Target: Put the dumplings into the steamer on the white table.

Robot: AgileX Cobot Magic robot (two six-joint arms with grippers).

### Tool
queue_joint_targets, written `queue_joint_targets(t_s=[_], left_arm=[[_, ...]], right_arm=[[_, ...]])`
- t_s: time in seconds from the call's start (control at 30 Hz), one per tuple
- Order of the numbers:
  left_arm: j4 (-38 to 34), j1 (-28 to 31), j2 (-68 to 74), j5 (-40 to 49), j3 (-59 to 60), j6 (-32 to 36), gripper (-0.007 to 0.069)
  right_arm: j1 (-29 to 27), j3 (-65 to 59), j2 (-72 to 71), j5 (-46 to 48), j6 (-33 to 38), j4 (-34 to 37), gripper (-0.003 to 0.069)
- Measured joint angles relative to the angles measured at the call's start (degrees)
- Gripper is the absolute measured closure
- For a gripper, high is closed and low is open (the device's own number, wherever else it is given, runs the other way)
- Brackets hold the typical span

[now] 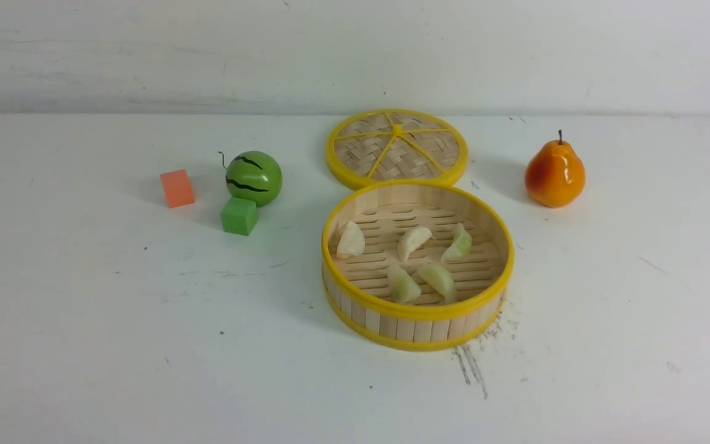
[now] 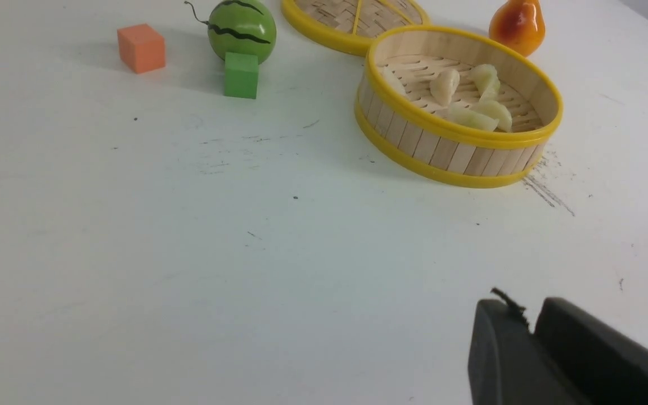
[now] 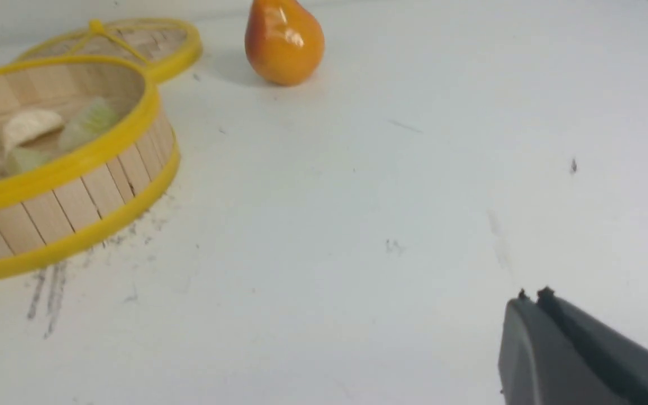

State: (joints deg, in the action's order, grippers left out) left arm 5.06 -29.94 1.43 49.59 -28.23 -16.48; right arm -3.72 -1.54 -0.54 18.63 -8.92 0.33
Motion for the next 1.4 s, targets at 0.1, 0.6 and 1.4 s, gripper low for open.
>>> queue_joint_targets(t_s=[0.1,0.6,1.4], left_arm=[[0.0,0.0,0.0,0.0,0.0,0.0,0.0533],[0.0,0.0,0.0,0.0,0.0,0.0,0.0523],[-0.6,5.5,0.0,-19.6,8.5,0.0,0.0601]], right_arm=[[0.1,0.2,0.0,1.6,0.5,0.1,0.068],[0.3,0.5,0.0,3.0,0.6,0.1,0.0673],[0.3,0.5,-0.1,3.1,0.6,0.2,0.065]])
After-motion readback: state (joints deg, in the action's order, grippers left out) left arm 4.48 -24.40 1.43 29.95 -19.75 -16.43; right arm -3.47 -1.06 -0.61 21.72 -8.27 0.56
